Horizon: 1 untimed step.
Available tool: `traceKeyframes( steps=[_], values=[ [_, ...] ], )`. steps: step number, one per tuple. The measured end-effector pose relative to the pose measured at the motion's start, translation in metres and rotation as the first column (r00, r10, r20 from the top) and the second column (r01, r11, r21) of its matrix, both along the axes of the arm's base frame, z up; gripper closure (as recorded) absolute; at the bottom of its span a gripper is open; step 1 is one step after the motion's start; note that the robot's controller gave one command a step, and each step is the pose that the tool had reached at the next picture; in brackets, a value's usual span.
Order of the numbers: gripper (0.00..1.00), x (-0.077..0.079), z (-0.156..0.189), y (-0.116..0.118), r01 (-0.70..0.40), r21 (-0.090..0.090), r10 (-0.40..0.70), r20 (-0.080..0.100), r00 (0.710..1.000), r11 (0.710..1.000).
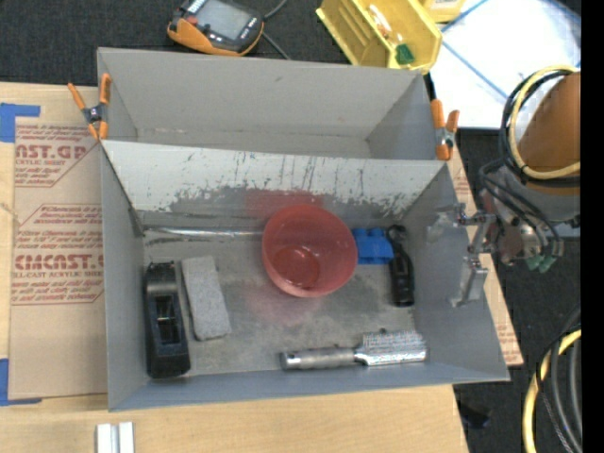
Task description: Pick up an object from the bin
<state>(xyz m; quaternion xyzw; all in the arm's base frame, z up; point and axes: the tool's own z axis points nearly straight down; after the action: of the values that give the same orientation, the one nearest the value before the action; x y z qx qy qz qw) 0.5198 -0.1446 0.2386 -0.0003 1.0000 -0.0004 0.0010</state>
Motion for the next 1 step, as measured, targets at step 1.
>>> traceKeyframes(
  steps=[1],
  values=[
    [0.0,-0.0001,0.0,0.0002,0.0,0.0,0.0,0.0,1.0,1.0]
  ],
)
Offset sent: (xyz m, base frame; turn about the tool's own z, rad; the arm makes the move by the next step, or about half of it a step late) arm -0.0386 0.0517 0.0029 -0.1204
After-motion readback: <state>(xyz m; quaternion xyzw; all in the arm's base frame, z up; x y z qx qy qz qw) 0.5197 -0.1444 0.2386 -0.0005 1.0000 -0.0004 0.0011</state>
